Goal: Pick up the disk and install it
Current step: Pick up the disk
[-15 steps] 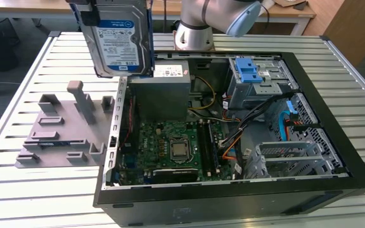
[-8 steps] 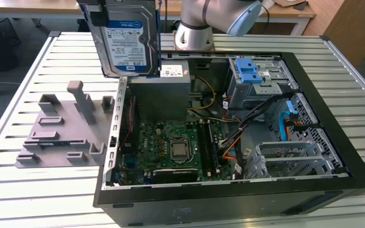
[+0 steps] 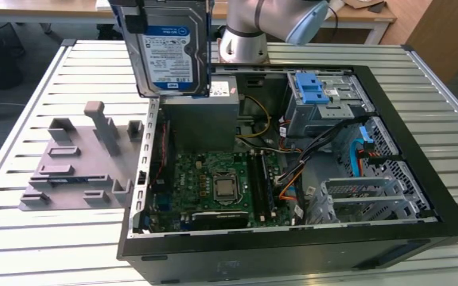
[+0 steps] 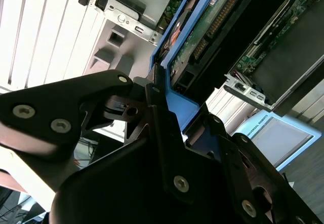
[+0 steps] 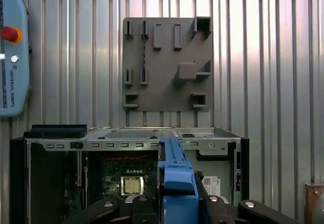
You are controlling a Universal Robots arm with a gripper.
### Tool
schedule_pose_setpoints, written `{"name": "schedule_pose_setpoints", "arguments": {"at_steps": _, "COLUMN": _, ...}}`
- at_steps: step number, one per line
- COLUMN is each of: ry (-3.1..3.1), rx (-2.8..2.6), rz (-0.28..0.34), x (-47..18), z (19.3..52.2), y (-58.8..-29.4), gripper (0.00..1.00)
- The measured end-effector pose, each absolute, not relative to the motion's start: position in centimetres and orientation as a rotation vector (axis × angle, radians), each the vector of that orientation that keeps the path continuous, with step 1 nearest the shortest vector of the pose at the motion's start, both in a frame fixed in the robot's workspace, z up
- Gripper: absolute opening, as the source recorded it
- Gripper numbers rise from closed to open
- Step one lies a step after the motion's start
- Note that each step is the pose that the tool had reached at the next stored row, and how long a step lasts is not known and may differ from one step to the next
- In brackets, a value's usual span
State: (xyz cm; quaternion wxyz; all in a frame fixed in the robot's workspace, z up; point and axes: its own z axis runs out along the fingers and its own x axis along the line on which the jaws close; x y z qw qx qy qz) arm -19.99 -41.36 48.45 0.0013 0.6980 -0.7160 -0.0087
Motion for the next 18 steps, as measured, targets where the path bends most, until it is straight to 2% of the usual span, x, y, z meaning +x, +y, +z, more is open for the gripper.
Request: {"name": "schedule_pose_setpoints", "arguments": {"at_steps": 18, "ry": -2.248, "rx": 2.191, "rz": -0.027, "x": -18.4, "z": 48.4, "y": -42.5, "gripper": 0.36}}
